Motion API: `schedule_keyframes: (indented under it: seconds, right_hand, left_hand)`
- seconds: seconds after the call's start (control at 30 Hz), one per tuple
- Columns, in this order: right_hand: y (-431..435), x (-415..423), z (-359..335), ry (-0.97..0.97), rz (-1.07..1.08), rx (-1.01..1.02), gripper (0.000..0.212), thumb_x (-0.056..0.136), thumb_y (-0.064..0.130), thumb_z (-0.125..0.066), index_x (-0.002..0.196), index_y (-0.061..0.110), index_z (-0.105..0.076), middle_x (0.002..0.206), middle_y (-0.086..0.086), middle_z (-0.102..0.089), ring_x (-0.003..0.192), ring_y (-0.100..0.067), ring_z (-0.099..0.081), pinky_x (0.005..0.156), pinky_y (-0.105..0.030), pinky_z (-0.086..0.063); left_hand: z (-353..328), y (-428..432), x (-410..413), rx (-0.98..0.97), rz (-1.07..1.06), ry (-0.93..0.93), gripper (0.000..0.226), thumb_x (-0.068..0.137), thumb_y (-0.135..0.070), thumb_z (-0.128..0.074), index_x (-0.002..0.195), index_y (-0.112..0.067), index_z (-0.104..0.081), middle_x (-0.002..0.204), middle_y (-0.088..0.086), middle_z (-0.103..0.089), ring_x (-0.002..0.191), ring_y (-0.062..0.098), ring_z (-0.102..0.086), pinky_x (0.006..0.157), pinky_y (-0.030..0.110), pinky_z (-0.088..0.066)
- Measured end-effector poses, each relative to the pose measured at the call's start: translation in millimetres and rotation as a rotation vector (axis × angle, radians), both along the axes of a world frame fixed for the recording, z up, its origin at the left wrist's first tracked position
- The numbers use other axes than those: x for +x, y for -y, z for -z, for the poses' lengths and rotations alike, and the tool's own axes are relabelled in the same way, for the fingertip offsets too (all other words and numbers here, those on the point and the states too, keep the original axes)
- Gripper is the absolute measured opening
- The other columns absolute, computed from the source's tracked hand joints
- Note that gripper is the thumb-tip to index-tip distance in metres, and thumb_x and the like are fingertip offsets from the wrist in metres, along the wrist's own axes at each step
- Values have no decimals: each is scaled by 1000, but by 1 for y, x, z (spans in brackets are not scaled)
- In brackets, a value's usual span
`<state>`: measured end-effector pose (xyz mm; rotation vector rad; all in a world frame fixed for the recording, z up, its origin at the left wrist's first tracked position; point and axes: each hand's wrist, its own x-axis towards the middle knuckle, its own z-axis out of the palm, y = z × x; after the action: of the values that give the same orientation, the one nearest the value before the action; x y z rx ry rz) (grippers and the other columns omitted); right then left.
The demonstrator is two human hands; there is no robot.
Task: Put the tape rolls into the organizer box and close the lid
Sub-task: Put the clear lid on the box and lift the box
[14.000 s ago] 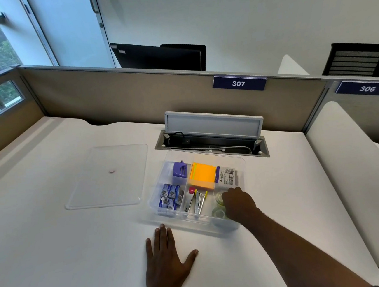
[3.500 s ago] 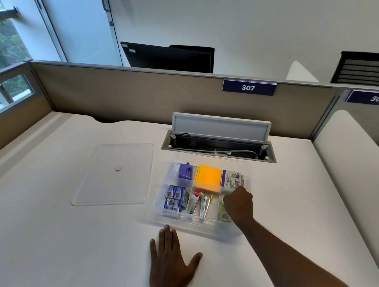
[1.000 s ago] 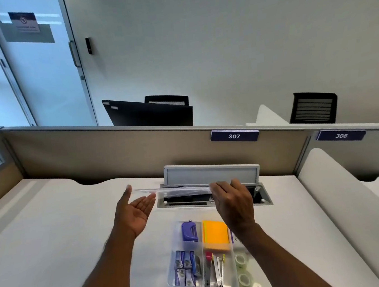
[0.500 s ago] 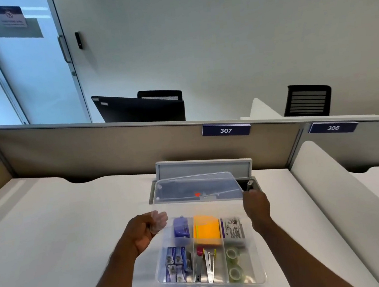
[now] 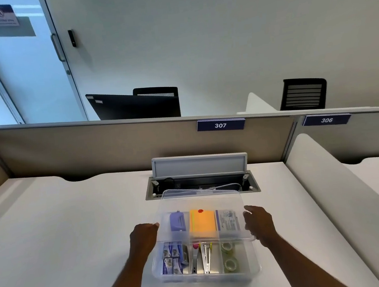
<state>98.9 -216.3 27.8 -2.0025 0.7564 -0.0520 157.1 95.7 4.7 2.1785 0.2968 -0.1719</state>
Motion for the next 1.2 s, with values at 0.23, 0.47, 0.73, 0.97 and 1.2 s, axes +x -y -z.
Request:
schedule_keyframes:
  seconds: [0.23,0.47,0.73,0.97,1.2]
  right_hand:
    - [1,-20,6,-79,-57,-166,37,92,22,-48,127,22,-61,141,-3,-53,128,-25,-50,110,-34,-37]
    - [-3,-43,14,-119,-115,-250,41,92,23,-46,131,27,-55,142,0,-52,120,-27,-58,105,-36,-45]
    - [-9,-63,32,-137,-110,-332,44,94,24,-44,137,35,-47,133,-4,-58,115,-28,-61,98,-35,-48]
    - [-18,-71,53,-162,-142,-520,49,99,21,-34,147,34,-30,110,-9,-66,101,-28,-63,86,-34,-51]
    - [-24,-79,70,-97,-135,-504,54,101,14,-32,151,23,-16,91,-12,-68,70,-23,-63,66,-31,-51]
  left_hand:
    - [5,7,-19,113,-69,-28,37,95,-24,-54,65,-4,-61,86,20,-72,71,28,-58,73,30,-42]
    - [10,8,-49,129,-98,-108,35,91,-20,-56,59,-6,-54,91,23,-72,85,37,-66,72,31,-43]
    - [23,-1,-66,19,-112,-132,23,92,-23,-56,97,-7,-72,104,13,-71,99,32,-66,84,34,-52]
    - [40,7,-83,-9,-130,-11,31,96,-21,-46,74,-9,-64,94,21,-71,86,38,-63,74,34,-40]
    - [52,18,-93,-19,-205,74,39,101,-30,-37,112,-4,-64,113,25,-66,106,43,-60,98,48,-44]
